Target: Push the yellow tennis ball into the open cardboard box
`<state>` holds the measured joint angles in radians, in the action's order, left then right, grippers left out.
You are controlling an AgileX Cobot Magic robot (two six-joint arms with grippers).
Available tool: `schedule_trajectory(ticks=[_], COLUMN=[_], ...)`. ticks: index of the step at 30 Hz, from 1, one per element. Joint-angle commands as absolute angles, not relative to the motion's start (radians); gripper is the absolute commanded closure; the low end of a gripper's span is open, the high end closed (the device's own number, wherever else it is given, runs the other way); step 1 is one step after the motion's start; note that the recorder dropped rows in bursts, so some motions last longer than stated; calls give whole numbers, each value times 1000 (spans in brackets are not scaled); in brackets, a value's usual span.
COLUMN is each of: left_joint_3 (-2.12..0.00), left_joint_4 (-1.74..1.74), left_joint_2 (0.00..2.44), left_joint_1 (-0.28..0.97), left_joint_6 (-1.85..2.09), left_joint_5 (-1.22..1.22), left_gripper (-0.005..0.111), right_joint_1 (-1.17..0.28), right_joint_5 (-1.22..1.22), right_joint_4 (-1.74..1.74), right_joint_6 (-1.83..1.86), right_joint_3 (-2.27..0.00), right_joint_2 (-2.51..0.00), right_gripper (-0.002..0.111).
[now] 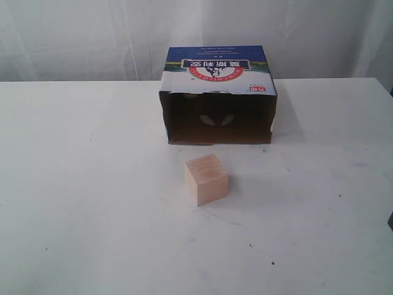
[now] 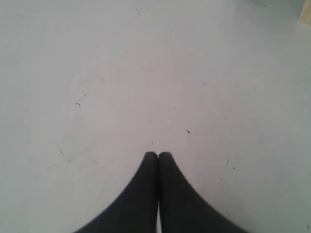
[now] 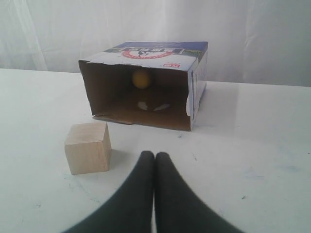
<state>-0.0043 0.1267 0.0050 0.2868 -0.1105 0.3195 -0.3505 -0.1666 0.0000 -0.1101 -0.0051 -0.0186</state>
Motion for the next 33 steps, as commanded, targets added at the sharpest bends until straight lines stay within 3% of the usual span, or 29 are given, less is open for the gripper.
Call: schedule_trajectory(ticks=[1, 33], left_joint_3=[0, 0], left_joint_4=[127, 127], left_joint_2=[0, 0], left_joint_1=[292, 292], left_joint_6=[-108, -108], left_joint_5=[337, 337], left_gripper=[107, 107], right_joint_1=[-346, -346], right_joint_5=[-187, -205], right_joint_4=[0, 33], right_joint_6=[-9, 47], right_joint_3=[0, 0], right_joint_2=[-14, -2], right_gripper=[108, 108])
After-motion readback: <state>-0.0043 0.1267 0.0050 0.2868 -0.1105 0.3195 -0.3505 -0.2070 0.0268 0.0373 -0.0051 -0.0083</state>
